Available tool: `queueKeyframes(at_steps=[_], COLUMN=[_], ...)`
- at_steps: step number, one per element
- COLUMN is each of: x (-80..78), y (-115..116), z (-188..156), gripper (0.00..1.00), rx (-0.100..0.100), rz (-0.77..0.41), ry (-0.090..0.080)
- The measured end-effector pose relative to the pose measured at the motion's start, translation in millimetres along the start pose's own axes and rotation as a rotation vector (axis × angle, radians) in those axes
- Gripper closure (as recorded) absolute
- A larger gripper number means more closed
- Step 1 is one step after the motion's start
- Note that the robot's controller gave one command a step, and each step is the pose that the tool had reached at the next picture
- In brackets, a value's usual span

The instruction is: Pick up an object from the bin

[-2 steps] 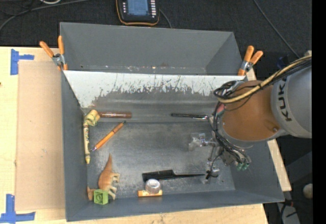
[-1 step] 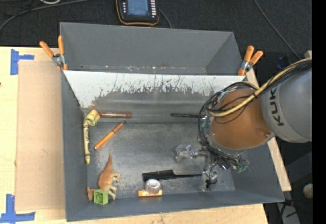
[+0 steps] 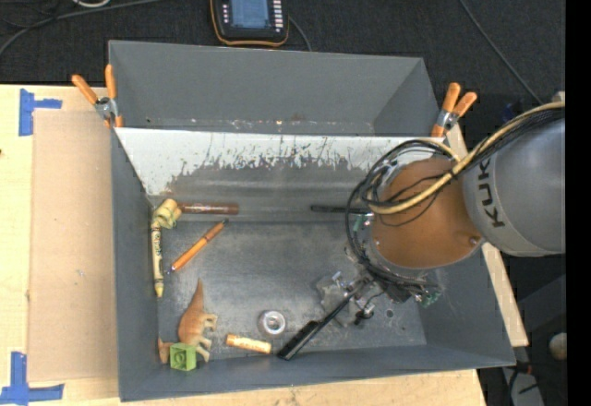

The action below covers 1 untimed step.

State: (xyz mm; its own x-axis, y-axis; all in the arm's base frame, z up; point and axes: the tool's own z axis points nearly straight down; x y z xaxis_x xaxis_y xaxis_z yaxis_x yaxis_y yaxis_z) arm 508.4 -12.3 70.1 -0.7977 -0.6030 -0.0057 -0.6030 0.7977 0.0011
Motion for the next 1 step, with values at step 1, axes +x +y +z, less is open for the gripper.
queueKeyframes(at_steps=[1], x=[0.2], y=[0.0], z=[0.1], gripper=[1.00], rx=[0.000], rz=[0.001], ry=[0.000])
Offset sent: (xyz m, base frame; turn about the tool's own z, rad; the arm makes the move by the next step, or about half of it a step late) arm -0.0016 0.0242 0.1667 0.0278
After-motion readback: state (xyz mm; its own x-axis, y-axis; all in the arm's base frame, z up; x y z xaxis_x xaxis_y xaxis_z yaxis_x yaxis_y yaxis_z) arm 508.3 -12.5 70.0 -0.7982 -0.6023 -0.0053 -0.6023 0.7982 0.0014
